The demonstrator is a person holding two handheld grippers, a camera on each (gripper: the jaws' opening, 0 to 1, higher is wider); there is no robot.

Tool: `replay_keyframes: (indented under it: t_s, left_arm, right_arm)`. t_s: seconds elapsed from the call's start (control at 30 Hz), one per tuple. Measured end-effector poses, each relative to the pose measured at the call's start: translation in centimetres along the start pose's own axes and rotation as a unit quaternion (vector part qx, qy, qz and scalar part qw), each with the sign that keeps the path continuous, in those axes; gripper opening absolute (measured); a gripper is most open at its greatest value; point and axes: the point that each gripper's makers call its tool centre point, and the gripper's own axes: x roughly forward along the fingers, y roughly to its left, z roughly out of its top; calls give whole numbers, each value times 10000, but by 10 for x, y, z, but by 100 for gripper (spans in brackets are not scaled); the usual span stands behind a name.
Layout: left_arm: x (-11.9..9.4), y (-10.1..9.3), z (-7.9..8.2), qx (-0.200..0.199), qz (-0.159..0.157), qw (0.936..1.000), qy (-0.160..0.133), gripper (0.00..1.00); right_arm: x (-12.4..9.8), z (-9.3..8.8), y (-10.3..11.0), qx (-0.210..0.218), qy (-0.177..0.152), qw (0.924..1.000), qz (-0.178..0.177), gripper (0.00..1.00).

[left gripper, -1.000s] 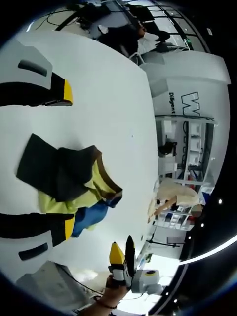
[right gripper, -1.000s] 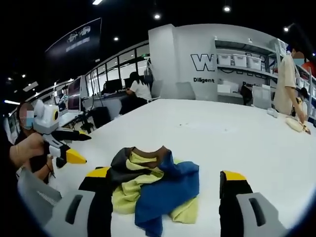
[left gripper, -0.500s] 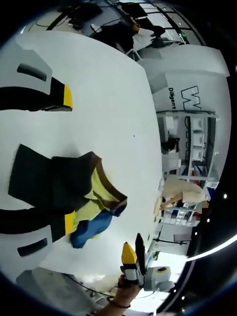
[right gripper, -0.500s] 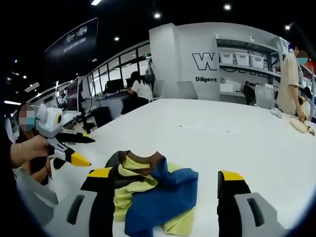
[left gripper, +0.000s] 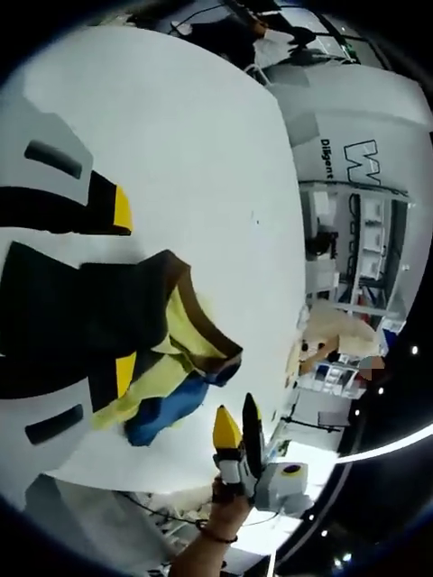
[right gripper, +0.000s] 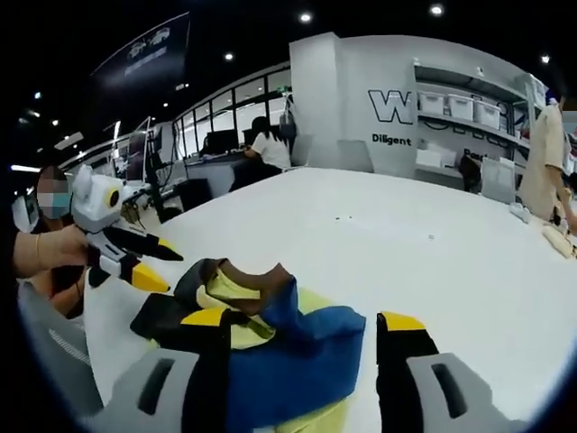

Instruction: Fold the garment on the visible template until the final outline fits inside the template.

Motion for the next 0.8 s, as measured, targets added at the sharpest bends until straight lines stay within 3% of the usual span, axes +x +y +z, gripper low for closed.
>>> replay_keyframes:
  t_s: [0.37,0.47,0.7,0.8]
  left_arm:
    - [13,2,-23,-150,-152,9993,315,38]
    - [17,-2,-26,-178,-275,9989,342,36]
    - [24,-4,-31,-121,-309,9987,383,27]
    - [25,-3,-33,-110,-269,9988,401,23]
  right_arm:
    - [18,-16,7,-478,244,9985,129,34]
    - [20,-21,1,-779,365,9963,-70,25]
    - [24,-24,1,-883,461,9950,-104,14]
    - [24,-23,-1,-875,445,9950,-175,5]
